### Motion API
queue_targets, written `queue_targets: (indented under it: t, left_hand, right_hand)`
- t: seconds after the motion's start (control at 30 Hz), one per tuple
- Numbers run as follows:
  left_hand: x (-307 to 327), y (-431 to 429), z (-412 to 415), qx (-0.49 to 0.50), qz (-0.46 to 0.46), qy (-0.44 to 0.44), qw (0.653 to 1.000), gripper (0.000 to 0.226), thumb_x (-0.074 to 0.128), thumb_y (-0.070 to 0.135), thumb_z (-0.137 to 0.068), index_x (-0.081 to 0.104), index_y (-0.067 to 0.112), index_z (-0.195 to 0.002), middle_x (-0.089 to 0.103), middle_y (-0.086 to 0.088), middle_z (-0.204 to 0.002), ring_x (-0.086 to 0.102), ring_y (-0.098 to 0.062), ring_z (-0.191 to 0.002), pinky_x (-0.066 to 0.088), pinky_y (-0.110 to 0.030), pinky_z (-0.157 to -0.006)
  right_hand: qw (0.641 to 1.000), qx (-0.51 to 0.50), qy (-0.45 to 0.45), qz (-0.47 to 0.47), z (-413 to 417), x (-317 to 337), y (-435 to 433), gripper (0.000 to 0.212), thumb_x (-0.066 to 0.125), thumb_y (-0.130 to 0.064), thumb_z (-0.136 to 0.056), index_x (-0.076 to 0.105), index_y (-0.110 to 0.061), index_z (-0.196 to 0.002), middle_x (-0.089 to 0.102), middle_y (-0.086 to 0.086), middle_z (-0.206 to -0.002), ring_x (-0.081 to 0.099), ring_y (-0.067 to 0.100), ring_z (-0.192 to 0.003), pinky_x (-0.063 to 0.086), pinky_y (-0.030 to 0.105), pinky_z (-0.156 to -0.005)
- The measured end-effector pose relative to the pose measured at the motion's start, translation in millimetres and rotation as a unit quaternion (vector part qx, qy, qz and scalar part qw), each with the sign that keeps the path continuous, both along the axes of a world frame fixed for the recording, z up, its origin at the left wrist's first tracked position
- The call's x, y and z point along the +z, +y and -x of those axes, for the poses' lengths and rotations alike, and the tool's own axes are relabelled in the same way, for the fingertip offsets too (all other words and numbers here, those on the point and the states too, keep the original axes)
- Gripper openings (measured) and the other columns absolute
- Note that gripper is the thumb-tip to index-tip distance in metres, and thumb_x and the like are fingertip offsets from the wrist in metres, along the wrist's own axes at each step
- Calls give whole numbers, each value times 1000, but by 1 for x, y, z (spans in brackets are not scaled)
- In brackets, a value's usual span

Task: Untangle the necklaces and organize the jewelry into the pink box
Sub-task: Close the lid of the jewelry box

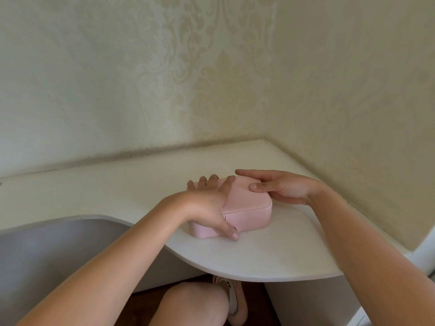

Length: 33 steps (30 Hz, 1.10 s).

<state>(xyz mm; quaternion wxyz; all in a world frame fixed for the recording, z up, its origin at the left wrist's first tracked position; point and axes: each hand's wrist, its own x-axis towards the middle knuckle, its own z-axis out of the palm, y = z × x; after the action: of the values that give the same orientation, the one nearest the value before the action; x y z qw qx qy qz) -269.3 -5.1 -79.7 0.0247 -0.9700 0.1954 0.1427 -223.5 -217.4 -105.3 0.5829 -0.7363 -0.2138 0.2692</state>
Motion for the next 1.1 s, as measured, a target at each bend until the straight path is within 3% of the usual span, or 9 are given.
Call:
queue_targets:
  t: [0.3, 0.47, 0.57, 0.63, 0.73, 0.83, 1.0, 1.1]
  left_hand:
    - [-6, -3, 6, 11, 16, -42, 999, 123, 70, 65, -62, -13, 33, -147, 12, -7, -148, 13, -33, -136, 10, -51, -114]
    - [-2, -2, 4, 7, 3, -25, 1000, 126, 69, 67, -62, -17, 33, -147, 7, -5, -152, 10, -31, -139, 8, -50, -115]
    - [10, 3, 0, -4, -3, 16, 1000, 128, 72, 66, -62, -20, 35, -146, 10, 0, -151, 13, -25, -139, 16, -47, -114]
    - [16, 9, -5, -7, 24, 34, 999, 125, 74, 66, -60, -14, 42, -145, 19, 3, -145, 21, -21, -133, 28, -41, -109]
    - [18, 15, -12, -14, 72, 44, 996, 114, 76, 62, -61, -2, 48, -142, 30, 4, -131, 28, -18, -121, 37, -38, -102]
    - [26, 16, -31, -4, 115, 45, 992, 110, 77, 57, -62, 4, 48, -143, 32, 5, -127, 29, -15, -116, 37, -34, -99]
    - [37, 10, -100, 45, 174, -31, 983, 116, 79, 61, -56, 9, 42, -147, 32, -4, -131, 30, -24, -125, 35, -32, -94]
    - [32, -4, -139, 67, 194, -56, 977, 114, 79, 59, -56, 12, 40, -147, 34, -6, -131, 29, -26, -123, 35, -35, -91]
  right_hand:
    - [1000, -3, 4, -10, 1, 1, 1, 65, 62, -20, -81, 39, -24, -142, 51, -9, -138, 47, 4, -127, 36, 24, -105]
    - [999, 1, 17, -28, 0, -2, 0, 62, 61, -19, -83, 39, -24, -141, 52, -8, -138, 48, 5, -127, 37, 25, -105]
    - [1000, -17, -2, -23, 1, -2, -1, 52, 59, -20, -87, 46, -23, -137, 57, -6, -132, 53, 7, -122, 41, 24, -101]
    - [993, -102, -66, 1, -3, -5, 0, 35, 58, -26, -92, 57, -21, -127, 65, -2, -120, 62, 10, -110, 48, 24, -93]
    - [932, -293, -207, 57, -15, -13, -4, 14, 56, -25, -94, 67, -19, -102, 69, -2, -99, 64, 17, -92, 51, 23, -79]
    - [858, -400, -277, 165, -24, -23, -12, 16, 51, -20, -95, 66, -19, -100, 66, -6, -98, 59, 11, -89, 41, 16, -70]
    - [811, -403, -306, 293, -39, -36, -14, 33, 39, -9, -96, 59, -14, -123, 62, 2, -122, 56, 20, -110, 40, 26, -90]
    - [805, -388, -334, 299, -48, -35, -15, 35, 39, -10, -98, 58, -15, -126, 63, 1, -124, 56, 20, -113, 39, 26, -92]
